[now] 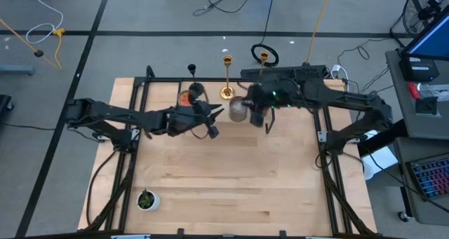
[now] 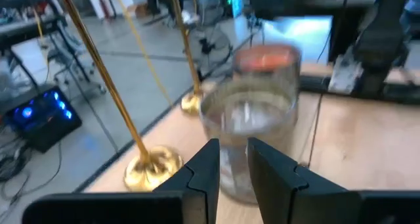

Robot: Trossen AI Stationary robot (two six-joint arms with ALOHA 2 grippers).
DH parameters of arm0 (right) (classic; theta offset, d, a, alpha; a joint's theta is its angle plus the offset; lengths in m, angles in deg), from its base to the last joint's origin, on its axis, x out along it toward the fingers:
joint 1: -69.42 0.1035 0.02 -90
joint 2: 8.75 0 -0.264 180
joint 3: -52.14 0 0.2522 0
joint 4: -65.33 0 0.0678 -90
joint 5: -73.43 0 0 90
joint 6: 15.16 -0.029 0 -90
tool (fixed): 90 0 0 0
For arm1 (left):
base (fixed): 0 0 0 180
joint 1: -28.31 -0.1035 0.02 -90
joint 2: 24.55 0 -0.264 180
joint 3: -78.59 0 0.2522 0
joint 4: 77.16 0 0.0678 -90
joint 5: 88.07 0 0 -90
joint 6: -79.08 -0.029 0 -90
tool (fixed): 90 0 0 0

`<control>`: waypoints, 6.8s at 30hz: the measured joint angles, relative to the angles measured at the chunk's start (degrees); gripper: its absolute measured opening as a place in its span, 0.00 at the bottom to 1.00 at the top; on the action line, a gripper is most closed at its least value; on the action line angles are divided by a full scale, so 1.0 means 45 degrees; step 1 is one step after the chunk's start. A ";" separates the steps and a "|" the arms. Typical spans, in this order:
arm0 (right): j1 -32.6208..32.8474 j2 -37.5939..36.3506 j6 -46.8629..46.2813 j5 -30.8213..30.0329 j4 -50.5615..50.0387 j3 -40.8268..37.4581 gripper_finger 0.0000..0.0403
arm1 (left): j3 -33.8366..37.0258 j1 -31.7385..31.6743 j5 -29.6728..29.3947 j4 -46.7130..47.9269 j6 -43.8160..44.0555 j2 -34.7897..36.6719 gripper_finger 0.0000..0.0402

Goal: Pick & Place candle stick holders
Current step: Put the brown scented candle on the shelf aligned with the gold candle holder, then return to Home Position

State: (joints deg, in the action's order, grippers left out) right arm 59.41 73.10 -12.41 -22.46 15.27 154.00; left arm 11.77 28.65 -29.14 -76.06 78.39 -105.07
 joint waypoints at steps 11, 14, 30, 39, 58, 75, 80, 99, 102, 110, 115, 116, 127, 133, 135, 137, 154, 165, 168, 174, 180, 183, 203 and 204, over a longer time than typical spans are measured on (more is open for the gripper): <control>0.2404 -0.0192 -0.0877 -0.0658 0.0776 -0.2335 0.42 | -0.0060 0.0853 0.0635 0.1277 -0.1062 0.2170 0.21; 0.2886 -0.0152 -0.0880 -0.1694 0.1250 -0.3298 0.48 | -0.0054 0.1280 0.0654 0.1973 -0.1077 0.2898 0.21; 0.3514 -0.0175 -0.3178 -0.6701 0.6619 -0.6219 0.54 | -0.0064 0.1969 0.0456 0.4334 -0.0420 0.4911 0.21; 0.3512 -0.0208 -0.3557 -0.6712 0.6564 -0.6234 0.53 | -0.0064 0.1973 0.0452 0.4799 -0.0343 0.4916 0.21; 0.2363 -0.0226 -0.3913 -0.7148 0.7028 -0.6234 0.53 | -0.0064 0.1969 0.0451 0.4914 -0.0300 0.4916 0.21; 0.1881 -0.0226 -0.2222 -0.4344 0.8291 -0.6234 0.53 | -0.0064 0.1973 0.0450 0.4975 -0.0305 0.4916 0.21; 0.1924 -0.0226 -0.1392 -0.3109 0.9100 -0.6234 0.53 | -0.0064 0.1969 0.0446 0.4972 -0.0305 0.4916 0.21; 0.1376 -0.1208 0.0329 -0.2384 1.0005 -0.6161 0.53 | -0.0069 0.1969 0.0446 0.4866 -0.0131 0.4916 0.21; 0.1393 -0.1308 0.0539 -0.2318 0.9384 -0.5681 0.53 | -0.0069 0.1969 0.0446 0.4865 -0.0130 0.4916 0.21; 0.2452 -0.1668 0.1870 -0.2285 0.6644 -0.4578 0.52 | -0.0088 0.2310 0.0441 0.5201 -0.0395 0.5722 0.21; 0.3104 -0.2825 0.2626 -0.2208 0.5974 -0.4657 0.41 | -0.0093 0.2729 0.0446 0.6747 0.0039 0.7618 0.21; 0.3178 -0.3100 0.2692 -0.1986 0.5859 -0.4768 0.36 | -0.0088 0.2817 0.0441 0.7260 0.0152 0.7989 0.21; 0.3142 -0.7222 0.1528 -0.0331 0.7019 -0.8177 0.02 | -0.0083 0.3630 0.0563 0.9735 0.0772 1.0514 0.03; 0.3139 -0.9424 0.1151 -0.0325 0.7840 -1.0590 0.01 | 0.0851 0.3808 0.0553 0.9659 0.0725 1.1214 0.01; 0.3139 -1.0068 0.0909 -0.0329 0.7954 -1.1196 0.00 | 0.1764 0.3805 0.0556 0.9090 0.0754 1.1658 0.01; 0.3139 -1.0670 0.0878 -0.0327 0.7956 -1.1789 0.00 | 0.2568 0.3805 0.0556 0.8464 0.0744 1.2131 0.03; 0.3139 -1.3821 0.1012 -0.0291 0.9413 -1.5485 0.00 | 0.6722 0.3805 0.0567 0.6878 -0.0179 1.6914 0.04; 0.3137 -1.4865 0.0879 -0.0289 0.9972 -1.6790 0.00 | 0.7806 0.3805 0.2675 0.6167 -0.1940 1.7831 0.06; 0.3134 -1.5219 0.1318 -0.0142 1.0226 -1.7099 0.00 | 0.7926 0.3805 0.2680 0.6164 -0.2260 1.7831 0.06; 0.3139 -1.6114 0.1780 0.1455 1.0233 -1.7409 0.00 | 0.8490 0.3805 0.3674 0.5566 -0.2773 1.7831 0.01; 0.3134 -1.6934 0.1667 0.0988 1.0204 -1.7924 0.00 | 0.9368 0.3805 0.3691 0.4594 -0.2823 1.7831 0.05; 0.3134 -1.7269 0.1634 0.0929 1.0210 -1.8360 0.00 | 1.0032 0.3805 0.3743 0.3631 -0.2926 1.7826 0.07; 0.3134 -1.7867 0.1577 -0.1068 1.0493 -1.9168 0.03 | 1.1603 0.3780 0.3812 0.1748 -0.2401 1.7816 0.07; 0.3134 -1.7867 0.1577 -0.1025 1.0490 -1.9172 0.03 | 1.1603 0.3780 0.3872 0.1786 -0.2304 1.7812 0.08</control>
State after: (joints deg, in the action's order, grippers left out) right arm 73.52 -7.30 -5.31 -27.08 62.48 67.73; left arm 63.99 45.66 -11.72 -68.02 68.02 -24.91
